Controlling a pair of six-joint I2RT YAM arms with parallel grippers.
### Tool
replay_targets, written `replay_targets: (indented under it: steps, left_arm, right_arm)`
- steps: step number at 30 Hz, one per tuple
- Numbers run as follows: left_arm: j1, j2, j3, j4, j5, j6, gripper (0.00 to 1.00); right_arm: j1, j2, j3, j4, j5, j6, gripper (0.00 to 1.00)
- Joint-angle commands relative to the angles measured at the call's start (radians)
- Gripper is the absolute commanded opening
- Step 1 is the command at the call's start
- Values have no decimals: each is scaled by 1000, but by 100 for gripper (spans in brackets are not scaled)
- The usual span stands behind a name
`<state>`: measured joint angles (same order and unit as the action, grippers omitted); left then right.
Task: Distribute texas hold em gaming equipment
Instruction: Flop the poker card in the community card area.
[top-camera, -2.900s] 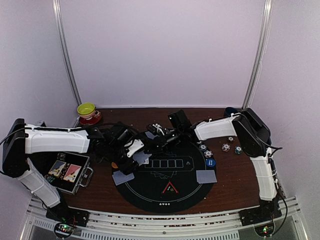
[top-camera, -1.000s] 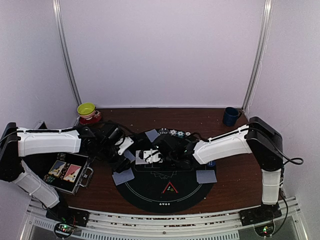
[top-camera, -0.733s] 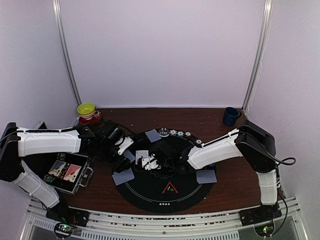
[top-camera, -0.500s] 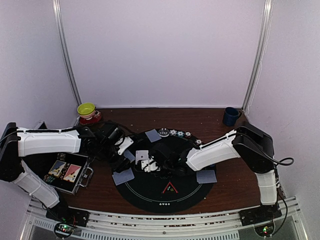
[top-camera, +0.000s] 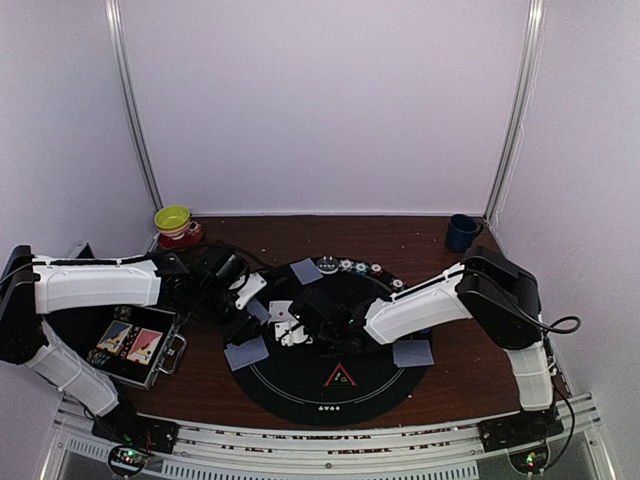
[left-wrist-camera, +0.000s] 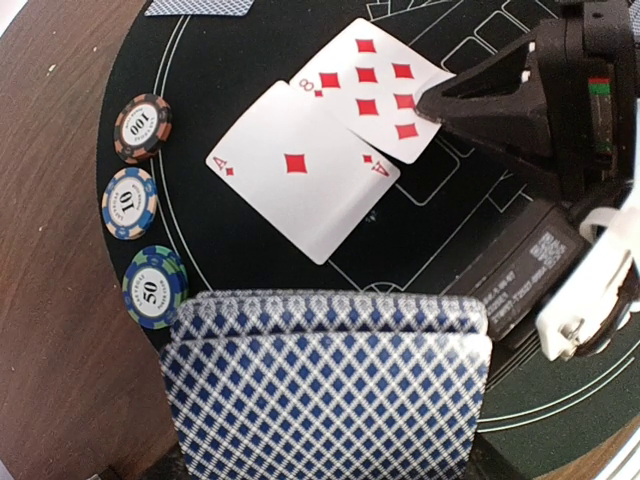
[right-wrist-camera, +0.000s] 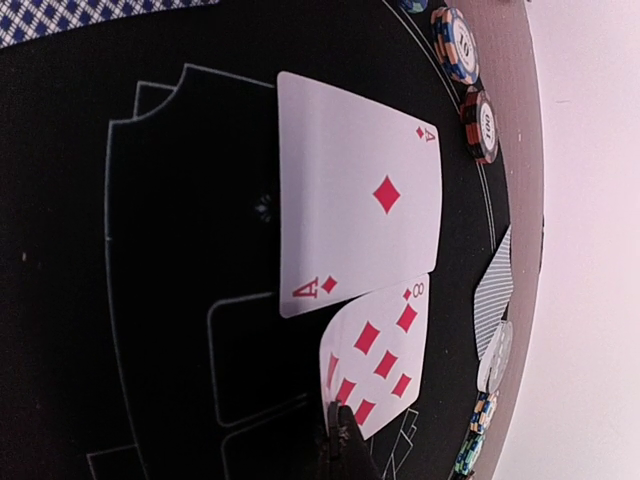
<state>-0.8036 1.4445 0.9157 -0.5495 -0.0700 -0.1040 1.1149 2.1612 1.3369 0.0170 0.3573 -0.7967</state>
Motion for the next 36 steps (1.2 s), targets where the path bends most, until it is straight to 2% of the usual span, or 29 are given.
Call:
replay_targets:
  steps: [1, 25, 29, 36]
  left_arm:
    - [8, -30, -7, 34, 2, -7, 65]
    - [9, -39, -11, 33, 0, -7, 65]
    - [9, -38, -12, 32, 0, -7, 65]
    - [9, -37, -10, 32, -1, -9, 65]
  right_arm:
    - [13, 30, 18, -23, -4, 22, 0]
    - [11, 59, 17, 5, 56, 12, 0]
    - [7, 60, 15, 12, 60, 9, 11]
    - [6, 44, 9, 8, 39, 8, 16]
